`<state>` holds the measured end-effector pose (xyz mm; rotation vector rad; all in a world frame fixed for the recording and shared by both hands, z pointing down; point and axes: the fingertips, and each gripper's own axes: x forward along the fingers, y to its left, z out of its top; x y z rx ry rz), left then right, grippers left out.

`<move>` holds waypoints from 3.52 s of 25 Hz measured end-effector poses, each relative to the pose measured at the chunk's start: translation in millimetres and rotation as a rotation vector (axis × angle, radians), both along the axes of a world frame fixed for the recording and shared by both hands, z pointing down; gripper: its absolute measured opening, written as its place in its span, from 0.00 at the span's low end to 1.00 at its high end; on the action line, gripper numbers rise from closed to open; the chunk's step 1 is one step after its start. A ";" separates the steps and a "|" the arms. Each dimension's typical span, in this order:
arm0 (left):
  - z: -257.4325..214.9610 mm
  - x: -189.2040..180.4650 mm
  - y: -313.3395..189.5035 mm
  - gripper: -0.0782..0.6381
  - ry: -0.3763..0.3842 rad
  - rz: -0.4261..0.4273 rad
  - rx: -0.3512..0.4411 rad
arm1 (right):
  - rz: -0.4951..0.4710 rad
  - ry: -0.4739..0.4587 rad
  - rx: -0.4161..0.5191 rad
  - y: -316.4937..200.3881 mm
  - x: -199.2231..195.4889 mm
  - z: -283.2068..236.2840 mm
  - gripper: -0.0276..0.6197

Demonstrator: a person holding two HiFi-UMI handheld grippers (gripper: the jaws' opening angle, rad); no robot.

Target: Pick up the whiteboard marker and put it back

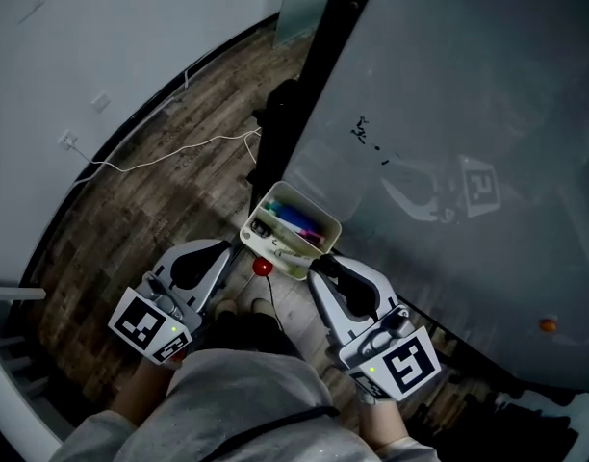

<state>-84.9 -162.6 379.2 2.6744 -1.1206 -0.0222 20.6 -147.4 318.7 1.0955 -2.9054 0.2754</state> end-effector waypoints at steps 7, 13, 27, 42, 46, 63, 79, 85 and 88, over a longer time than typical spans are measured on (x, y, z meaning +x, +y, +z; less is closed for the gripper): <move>5.8 4.7 1.0 0.13 0.010 0.005 -0.012 | 0.017 -0.002 -0.005 1.5 -4.8 10.6 0.17; 14.0 6.6 5.7 0.13 0.010 0.006 -0.032 | 0.057 0.002 0.003 -0.1 -3.4 21.0 0.16; 28.9 4.7 12.5 0.13 0.025 0.005 -0.072 | 0.094 0.013 0.006 0.4 -4.1 37.7 0.16; 36.0 6.8 16.1 0.13 0.022 0.007 -0.078 | 0.089 0.092 0.067 6.5 -8.4 40.7 0.17; 36.2 7.9 17.6 0.13 0.021 0.009 -0.079 | 0.083 0.098 0.063 8.0 -6.7 42.2 0.17; 33.6 12.0 19.2 0.13 0.016 0.000 -0.074 | 0.037 0.120 0.044 15.0 -4.9 49.4 0.17; 24.8 12.9 17.5 0.13 0.019 -0.043 -0.053 | -0.016 0.114 0.024 17.3 -5.2 52.5 0.23; 17.0 16.2 20.3 0.13 0.015 -0.063 -0.034 | -0.040 0.116 0.034 19.1 0.3 49.8 0.23; 12.2 17.2 22.1 0.13 0.014 -0.083 -0.023 | -0.063 0.120 0.034 20.8 1.1 49.8 0.23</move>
